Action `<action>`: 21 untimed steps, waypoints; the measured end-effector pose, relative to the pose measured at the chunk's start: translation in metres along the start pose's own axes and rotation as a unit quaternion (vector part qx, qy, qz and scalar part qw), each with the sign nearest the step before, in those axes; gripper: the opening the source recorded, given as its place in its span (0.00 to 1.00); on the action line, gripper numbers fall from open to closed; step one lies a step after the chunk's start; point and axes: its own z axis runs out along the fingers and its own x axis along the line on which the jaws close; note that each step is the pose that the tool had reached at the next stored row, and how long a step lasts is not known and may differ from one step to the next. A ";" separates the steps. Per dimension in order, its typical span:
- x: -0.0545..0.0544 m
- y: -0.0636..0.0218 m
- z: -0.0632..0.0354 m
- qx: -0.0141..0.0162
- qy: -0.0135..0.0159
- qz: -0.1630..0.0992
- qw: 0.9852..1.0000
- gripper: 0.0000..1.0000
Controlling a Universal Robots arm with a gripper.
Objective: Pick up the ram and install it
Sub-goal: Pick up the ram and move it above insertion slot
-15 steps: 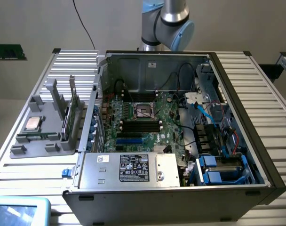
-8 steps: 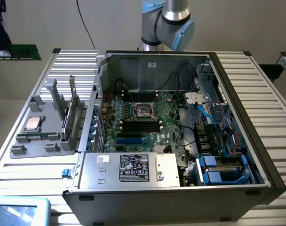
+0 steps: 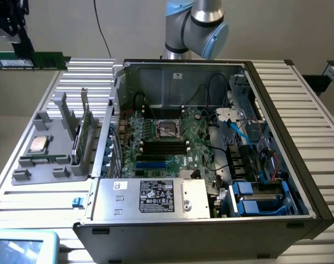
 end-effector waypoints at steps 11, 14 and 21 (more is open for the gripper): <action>0.002 -0.0504 -0.0002 0.000 0.000 0.000 1.000 0.11; 0.002 -0.0641 0.0008 0.000 0.000 0.000 1.000 0.11; 0.003 -0.0960 0.0069 0.000 0.000 0.000 1.000 0.11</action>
